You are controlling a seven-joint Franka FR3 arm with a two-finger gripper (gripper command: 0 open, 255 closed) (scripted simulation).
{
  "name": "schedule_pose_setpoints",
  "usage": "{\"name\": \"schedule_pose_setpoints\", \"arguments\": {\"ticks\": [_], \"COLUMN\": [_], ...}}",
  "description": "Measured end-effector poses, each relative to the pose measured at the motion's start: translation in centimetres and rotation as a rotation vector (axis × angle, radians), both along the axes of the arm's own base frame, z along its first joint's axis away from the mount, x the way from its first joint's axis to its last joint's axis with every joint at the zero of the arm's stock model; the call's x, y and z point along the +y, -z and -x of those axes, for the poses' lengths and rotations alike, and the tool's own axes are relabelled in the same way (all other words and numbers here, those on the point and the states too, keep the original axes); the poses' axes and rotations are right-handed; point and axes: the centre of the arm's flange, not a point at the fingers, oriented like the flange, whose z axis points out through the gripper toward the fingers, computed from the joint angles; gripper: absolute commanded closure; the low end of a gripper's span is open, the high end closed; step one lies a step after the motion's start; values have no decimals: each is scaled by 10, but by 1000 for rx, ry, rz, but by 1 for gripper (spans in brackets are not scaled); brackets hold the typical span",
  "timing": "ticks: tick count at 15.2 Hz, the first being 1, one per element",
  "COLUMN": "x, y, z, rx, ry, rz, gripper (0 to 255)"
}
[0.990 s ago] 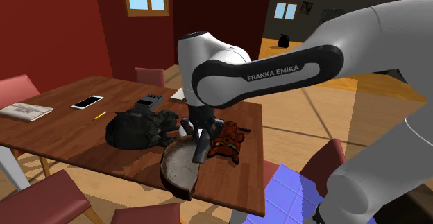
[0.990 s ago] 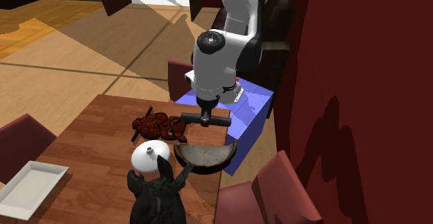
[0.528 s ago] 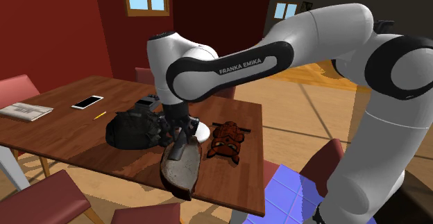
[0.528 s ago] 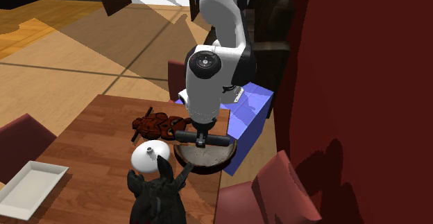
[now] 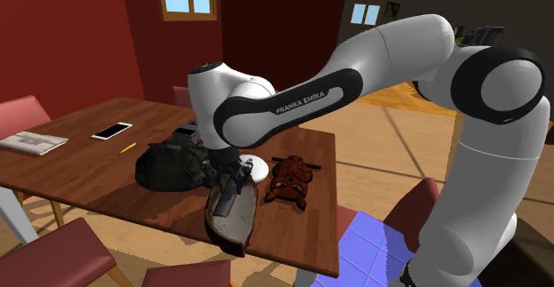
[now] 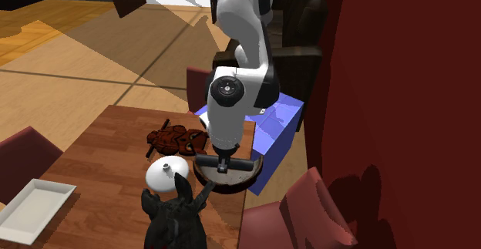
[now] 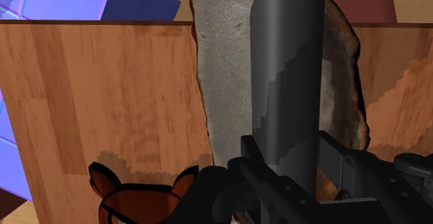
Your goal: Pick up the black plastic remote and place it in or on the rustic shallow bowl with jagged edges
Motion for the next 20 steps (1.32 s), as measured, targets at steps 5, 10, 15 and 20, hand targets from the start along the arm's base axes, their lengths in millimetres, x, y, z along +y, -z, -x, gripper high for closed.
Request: {"name": "schedule_pose_setpoints", "arguments": {"ticks": [5, 10, 15, 20], "x": [1, 1, 1, 6], "y": [13, 13, 13, -30], "z": [0, 0, 0, -3], "rx": [0, 0, -1, -2], "ry": [0, 0, 0, 0], "rz": [0, 0, 0, 0], "gripper": [255, 0, 0, 0]}}
